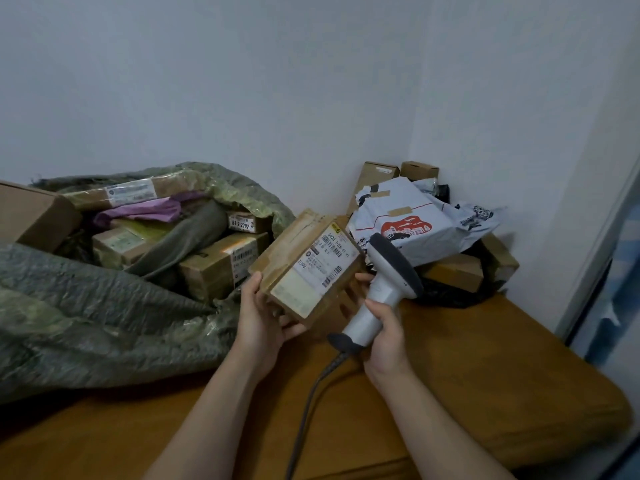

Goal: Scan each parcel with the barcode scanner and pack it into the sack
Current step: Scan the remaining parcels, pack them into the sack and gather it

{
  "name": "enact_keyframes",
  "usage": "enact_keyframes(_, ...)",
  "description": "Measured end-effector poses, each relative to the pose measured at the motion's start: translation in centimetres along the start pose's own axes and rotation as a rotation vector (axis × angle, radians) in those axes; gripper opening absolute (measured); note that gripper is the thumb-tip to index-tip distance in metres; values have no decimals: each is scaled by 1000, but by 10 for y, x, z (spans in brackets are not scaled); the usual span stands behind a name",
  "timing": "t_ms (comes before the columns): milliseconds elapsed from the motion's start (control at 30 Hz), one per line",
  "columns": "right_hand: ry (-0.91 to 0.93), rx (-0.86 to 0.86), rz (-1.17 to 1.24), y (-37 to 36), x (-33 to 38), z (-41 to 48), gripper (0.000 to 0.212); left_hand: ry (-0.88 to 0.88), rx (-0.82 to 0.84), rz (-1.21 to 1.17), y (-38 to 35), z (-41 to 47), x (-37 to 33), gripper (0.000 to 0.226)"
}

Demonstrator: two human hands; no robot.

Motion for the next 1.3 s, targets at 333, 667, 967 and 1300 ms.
enact_keyframes(333,18,8,-41,0,3,-2,46,-379,-90,502,1,-1,6,28)
enact_keyframes(667,-92,41,-75,-6,9,-2,50,-525,-317,701,9,-11,0,56)
enact_keyframes(967,-213,156,11,-25,39,0,39,-557,-435,680,21,-4,1,61)
enact_keyframes(1300,-266,156,-230,-47,55,-6,20,-549,-466,707,30,-1,6,63)
Point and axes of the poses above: each hand's wrist, its own z-axis towards the middle knuckle, its own y-axis out of the back of the hand, x = y × z, the point moved 2 cm from there along z, towards the middle knuckle, and after that the axes turned 9 degrees about z, right-handed, at the moved point
